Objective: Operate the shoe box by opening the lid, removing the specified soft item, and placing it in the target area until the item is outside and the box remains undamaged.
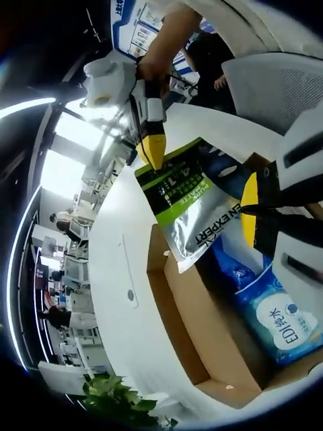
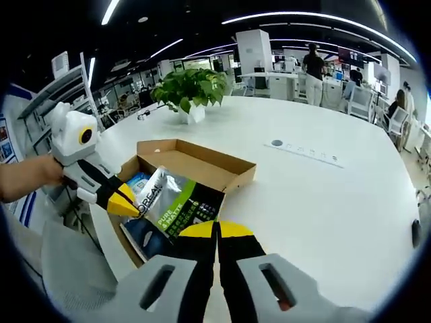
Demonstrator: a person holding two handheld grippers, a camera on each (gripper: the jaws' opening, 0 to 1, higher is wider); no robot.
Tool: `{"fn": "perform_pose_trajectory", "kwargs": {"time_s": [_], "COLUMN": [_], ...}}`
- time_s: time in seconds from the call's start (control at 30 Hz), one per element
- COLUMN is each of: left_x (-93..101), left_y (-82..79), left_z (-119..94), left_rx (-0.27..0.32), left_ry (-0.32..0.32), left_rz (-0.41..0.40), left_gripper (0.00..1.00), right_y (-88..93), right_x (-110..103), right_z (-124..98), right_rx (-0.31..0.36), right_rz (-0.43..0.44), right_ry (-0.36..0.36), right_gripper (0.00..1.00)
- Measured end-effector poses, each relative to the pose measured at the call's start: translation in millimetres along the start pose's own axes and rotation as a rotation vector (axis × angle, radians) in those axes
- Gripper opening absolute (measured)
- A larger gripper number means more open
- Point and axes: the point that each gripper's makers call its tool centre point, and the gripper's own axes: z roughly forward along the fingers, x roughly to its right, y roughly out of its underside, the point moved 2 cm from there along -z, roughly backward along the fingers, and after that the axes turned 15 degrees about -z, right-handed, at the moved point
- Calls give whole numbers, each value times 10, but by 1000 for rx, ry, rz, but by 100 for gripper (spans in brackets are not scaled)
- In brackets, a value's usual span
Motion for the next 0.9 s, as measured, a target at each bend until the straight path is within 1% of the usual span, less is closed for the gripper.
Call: {"fn": "perform_pose_trajectory", "kwargs": {"time_s": [0.13,0.53,0.9], "left_x": [37,243,392], "left_y": [-22,-82,-107], "left_z": [71,339,589], "left_rx": [-8,-52,-106], "left_ry": [4,23,40], "left_rz": [0,34,66], "left_gripper": [0,0,0], "right_y": [39,179,400], "right_x": [64,308,510], "right_z": [-37,-158,-234], "right_rx": [-6,-28,-58], "right_rz": [9,26,55], "right_ry": [9,42,71], "right_gripper": [0,0,0]}}
